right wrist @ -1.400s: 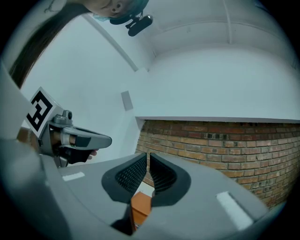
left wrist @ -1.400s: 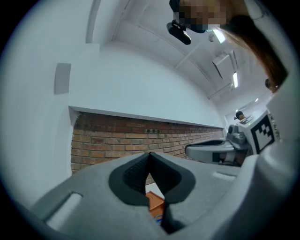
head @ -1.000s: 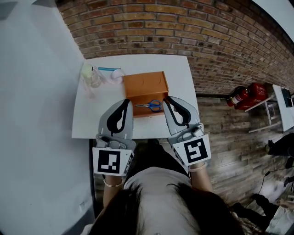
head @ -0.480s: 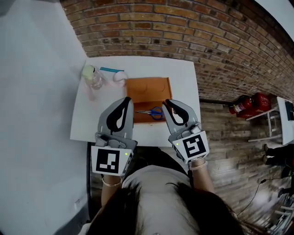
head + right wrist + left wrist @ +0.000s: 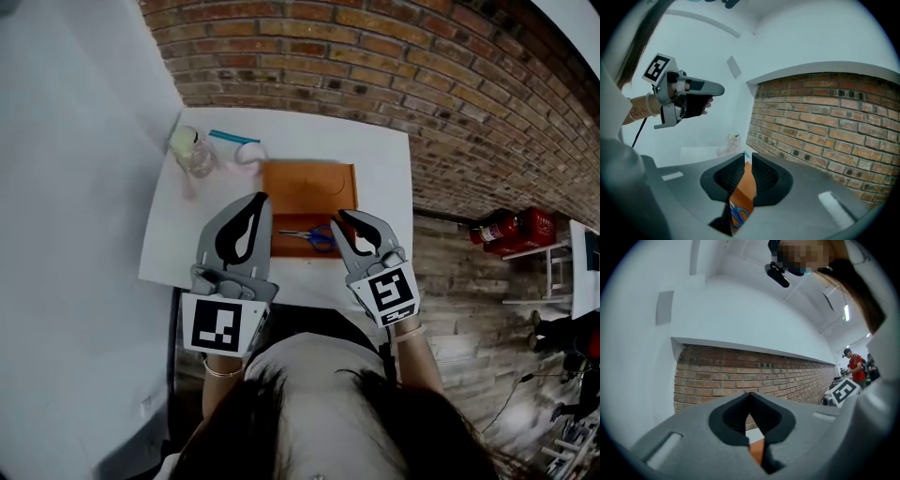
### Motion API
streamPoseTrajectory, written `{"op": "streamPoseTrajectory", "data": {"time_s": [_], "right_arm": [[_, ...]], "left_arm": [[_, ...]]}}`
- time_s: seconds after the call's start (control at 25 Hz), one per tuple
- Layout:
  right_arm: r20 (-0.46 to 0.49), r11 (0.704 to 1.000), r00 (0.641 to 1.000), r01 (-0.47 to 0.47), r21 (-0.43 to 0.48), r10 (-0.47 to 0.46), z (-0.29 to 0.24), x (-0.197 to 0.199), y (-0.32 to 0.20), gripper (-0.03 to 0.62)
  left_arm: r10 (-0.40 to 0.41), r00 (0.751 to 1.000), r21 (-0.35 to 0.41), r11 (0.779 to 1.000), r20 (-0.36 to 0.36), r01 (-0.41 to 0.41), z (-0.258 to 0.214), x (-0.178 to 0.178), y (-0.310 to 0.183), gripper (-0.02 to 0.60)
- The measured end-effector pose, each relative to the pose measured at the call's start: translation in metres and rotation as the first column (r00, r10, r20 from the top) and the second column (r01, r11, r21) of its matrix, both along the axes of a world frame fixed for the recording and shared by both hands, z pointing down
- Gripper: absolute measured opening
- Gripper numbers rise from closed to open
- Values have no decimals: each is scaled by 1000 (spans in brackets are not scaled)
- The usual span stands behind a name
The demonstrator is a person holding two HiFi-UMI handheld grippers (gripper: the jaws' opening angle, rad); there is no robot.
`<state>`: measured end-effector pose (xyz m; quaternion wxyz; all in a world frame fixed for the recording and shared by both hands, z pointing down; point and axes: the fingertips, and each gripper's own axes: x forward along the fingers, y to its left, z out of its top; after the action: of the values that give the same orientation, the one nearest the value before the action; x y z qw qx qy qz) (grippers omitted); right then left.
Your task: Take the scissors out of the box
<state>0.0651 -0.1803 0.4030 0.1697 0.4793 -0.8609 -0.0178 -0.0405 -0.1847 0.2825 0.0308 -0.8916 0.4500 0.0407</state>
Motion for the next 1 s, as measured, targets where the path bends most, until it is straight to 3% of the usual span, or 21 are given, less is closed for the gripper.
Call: {"op": "streamPoseTrajectory", "data": {"time_s": [0.4,0.76,1.0], "right_arm": [[-120,984,986,97,-149,-116,54,-4,-13,66],[-202,917,942,186,-352,-268,109,-8,-11,84],[-264,871,898,213,-442,-353,134,-8,-11,94]], "left_arm": [[-28,1000,-18,999,-10,28,6,3,-18,2],[-72,997,-21,997,-10,71,9,0,-32,2],[-105,994,-33,994,-12,105,13,-4,-40,2]]}}
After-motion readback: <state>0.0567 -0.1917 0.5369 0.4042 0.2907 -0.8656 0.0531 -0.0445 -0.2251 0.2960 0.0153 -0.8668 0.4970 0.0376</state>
